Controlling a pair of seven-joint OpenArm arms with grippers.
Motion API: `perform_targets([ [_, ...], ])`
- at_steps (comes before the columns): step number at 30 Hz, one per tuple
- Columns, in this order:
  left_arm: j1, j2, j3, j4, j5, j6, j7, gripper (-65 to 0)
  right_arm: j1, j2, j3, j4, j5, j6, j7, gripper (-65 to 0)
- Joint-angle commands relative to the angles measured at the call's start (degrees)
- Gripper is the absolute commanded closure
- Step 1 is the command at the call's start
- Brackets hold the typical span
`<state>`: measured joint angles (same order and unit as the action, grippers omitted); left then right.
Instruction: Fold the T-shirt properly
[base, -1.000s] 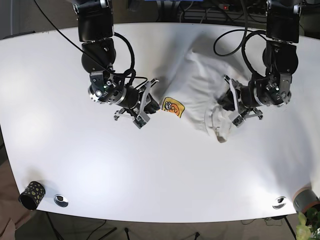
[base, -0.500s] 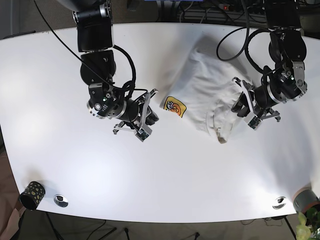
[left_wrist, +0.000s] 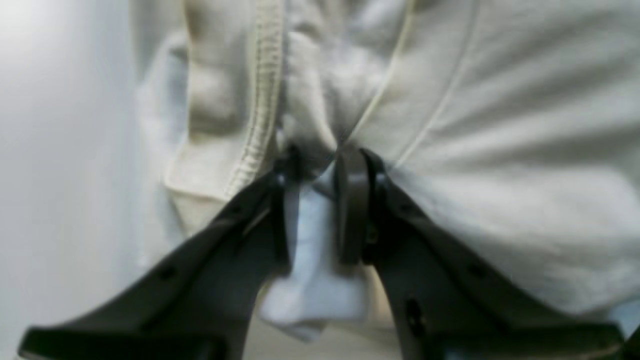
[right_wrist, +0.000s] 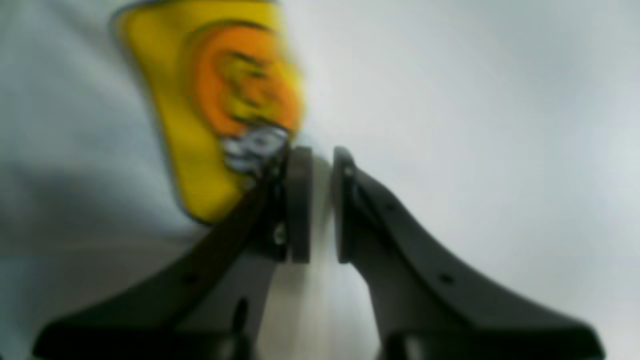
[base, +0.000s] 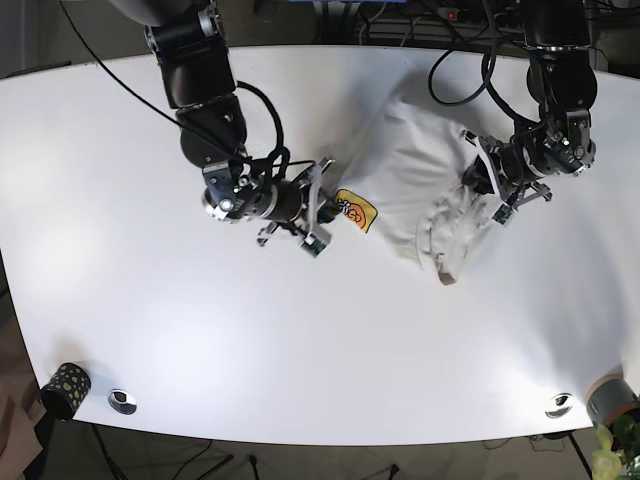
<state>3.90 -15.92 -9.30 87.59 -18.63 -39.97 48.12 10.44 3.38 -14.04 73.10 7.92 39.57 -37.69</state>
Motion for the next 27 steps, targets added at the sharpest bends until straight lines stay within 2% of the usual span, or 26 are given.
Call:
perform_targets([
  [1, -2.45, -1.26, -0.06, -2.19, 2.94, -0.03, -1.22, -11.4, -0.11, -0.17, -1.47, 1.93, -0.14, 0.43, -0.07, -6.3],
  [5, -5.09, -5.22, -0.24, -2.71, 3.73, -0.03, -1.3, -11.4, -3.27, -2.28, -6.31, 4.13, -0.32, 0.43, -0.07, -6.3],
  [8, -7.29, -6.89, -0.33, -2.62, 3.73, -0.03, -1.13, -11.4, -4.15, -2.89, -10.53, 4.66, 0.03, 0.43, -0.15, -6.3],
  [12, -9.04, -8.3, -0.59, 1.33, 3.91, -0.03, -0.87, -11.4, -5.91, -5.53, -15.89, 5.62, -0.23, 0.43, -0.24, -6.2],
  [18, -9.57, -7.95, -3.84, 9.95, 4.0, -0.03, 6.43, -11.8, -7.4, -7.64, -21.08, 9.14, 0.03, 0.43, -0.42, -6.2],
  [21, -9.4, -5.22, -3.93, 13.64, 4.35, -0.03, 8.37, -17.5, -8.37, -7.64, -20.55, 12.31, 0.12, 0.43, -0.42, -6.2],
  [23, -8.52, -2.67, -4.11, 16.45, 5.14, -0.03, 8.81, -25.1, -8.72, -6.94, -18.88, 14.77, 0.12, 0.43, -0.51, -6.2],
  [25, -6.49, -0.82, -3.84, 17.95, 6.81, -0.03, 8.54, -30.1, -8.72, -6.15, -17.39, 16.26, 0.12, 0.43, -0.51, -6.2],
  [27, -4.56, 1.29, -3.05, 18.65, 8.66, 1.5, 8.45, -36.7, -8.72, -5.18, -15.54, 17.05, 0.12, 0.43, -0.51, -6.2],
])
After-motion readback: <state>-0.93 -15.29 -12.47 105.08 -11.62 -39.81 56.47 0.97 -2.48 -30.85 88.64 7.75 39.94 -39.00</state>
